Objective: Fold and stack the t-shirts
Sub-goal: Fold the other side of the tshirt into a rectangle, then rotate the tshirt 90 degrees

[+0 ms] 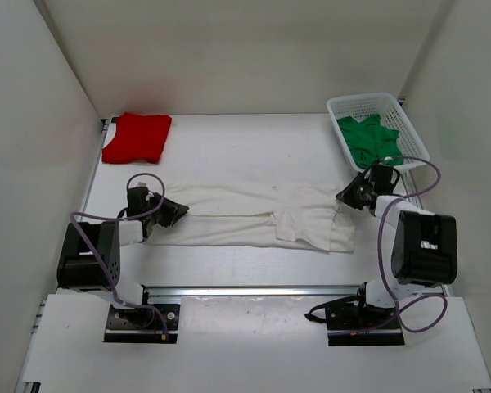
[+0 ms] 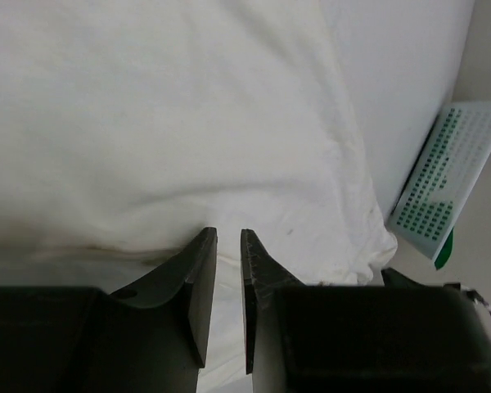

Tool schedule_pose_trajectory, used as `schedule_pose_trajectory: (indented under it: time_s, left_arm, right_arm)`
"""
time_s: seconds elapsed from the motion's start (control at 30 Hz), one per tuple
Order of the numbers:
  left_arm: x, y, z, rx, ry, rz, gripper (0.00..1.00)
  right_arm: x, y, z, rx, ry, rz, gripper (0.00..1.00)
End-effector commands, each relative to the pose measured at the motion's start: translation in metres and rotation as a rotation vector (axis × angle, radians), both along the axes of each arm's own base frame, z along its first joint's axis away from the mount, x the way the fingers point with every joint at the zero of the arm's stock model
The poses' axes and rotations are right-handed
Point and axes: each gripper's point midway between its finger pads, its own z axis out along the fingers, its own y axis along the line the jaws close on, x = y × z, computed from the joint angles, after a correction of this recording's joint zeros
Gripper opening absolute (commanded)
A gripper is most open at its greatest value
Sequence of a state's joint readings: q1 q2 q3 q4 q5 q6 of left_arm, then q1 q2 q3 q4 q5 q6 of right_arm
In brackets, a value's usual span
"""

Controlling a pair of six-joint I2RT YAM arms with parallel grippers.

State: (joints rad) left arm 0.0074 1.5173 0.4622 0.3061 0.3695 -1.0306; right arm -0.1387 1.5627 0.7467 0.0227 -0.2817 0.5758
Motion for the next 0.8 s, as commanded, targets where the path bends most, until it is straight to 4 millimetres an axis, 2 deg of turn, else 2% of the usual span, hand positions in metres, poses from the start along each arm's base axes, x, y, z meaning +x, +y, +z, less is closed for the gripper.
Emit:
schedule_pose_trajectory:
  time_s: [0.0,0.03,0.1,0.13,0.17,0.23,0.3,0.33,0.37,0.4,0.43,0.47,0.5,0.57,0.6,0.63,0.67,0.7,0.73,0.77]
  left_arm:
    - [0.005,0.024,0.006,-0.003,-0.031,0.087,0.29]
    - [0.003,0.033,0.003,-0.019,-0.02,0.117,0.29]
    - [0.002,0.045,-0.002,-0.008,-0.001,0.16,0.28]
    - [0.0,0.054,-0.006,0.005,0.026,0.188,0.28]
    - [-0.002,0.064,-0.009,0.015,0.04,0.232,0.27]
    - [-0.004,0.072,-0.004,0.003,0.023,0.276,0.27]
    - [0.001,0.075,0.013,0.01,-0.04,0.294,0.28]
    - [0.003,0.073,0.024,0.021,-0.071,0.284,0.29]
    - [0.008,0.065,0.033,0.052,-0.097,0.247,0.29]
    - [0.019,0.067,0.056,0.095,-0.168,0.236,0.29]
    - [0.025,0.055,0.074,0.113,-0.216,0.189,0.32]
    - [0.025,0.043,0.079,0.147,-0.227,0.13,0.33]
    - [0.031,0.034,0.093,0.179,-0.27,0.085,0.33]
    - [0.026,-0.003,0.102,0.198,-0.295,-0.048,0.34]
    - [0.024,-0.011,0.104,0.203,-0.302,-0.086,0.33]
    - [0.02,-0.023,0.102,0.205,-0.299,-0.133,0.34]
    - [0.012,-0.034,0.097,0.2,-0.283,-0.183,0.34]
    - [0.004,-0.043,0.095,0.19,-0.272,-0.225,0.34]
    - [-0.003,-0.047,0.088,0.186,-0.259,-0.258,0.35]
    - [-0.011,-0.052,0.081,0.186,-0.234,-0.284,0.35]
  right_arm:
    - [0.012,0.009,0.051,-0.071,-0.152,0.028,0.05]
    - [0.009,0.015,0.06,-0.073,-0.18,0.04,0.07]
    - [0.001,0.024,0.061,-0.071,-0.184,0.064,0.09]
    - [-0.01,0.033,0.051,-0.062,-0.156,0.084,0.09]
    - [-0.014,0.037,0.05,-0.066,-0.16,0.1,0.09]
    - [-0.025,0.061,0.041,-0.042,-0.146,0.161,0.09]
    - [-0.035,0.079,0.015,-0.026,-0.078,0.206,0.08]
    - [-0.035,0.091,0.015,-0.008,-0.075,0.234,0.07]
    - [-0.035,0.095,0.003,-0.01,-0.048,0.245,0.07]
    - [-0.037,0.101,-0.008,0.007,-0.009,0.263,0.05]
    - [-0.026,0.106,-0.003,0.017,-0.03,0.267,0.04]
    - [-0.025,0.111,-0.013,0.03,-0.002,0.281,0.05]
    - [-0.016,0.114,-0.019,0.037,0.011,0.287,0.04]
    - [0.001,0.121,-0.03,0.038,0.045,0.313,0.02]
    - [0.022,0.126,-0.034,0.047,0.059,0.323,0.01]
    - [0.053,0.134,-0.014,0.05,0.002,0.341,0.01]
    - [0.089,0.145,-0.006,0.05,-0.023,0.359,0.0]
    - [0.092,0.147,-0.039,0.071,0.082,0.372,0.0]
    - [0.139,0.16,-0.028,0.078,0.022,0.39,0.0]
    - [0.18,0.175,0.016,0.089,-0.067,0.427,0.0]
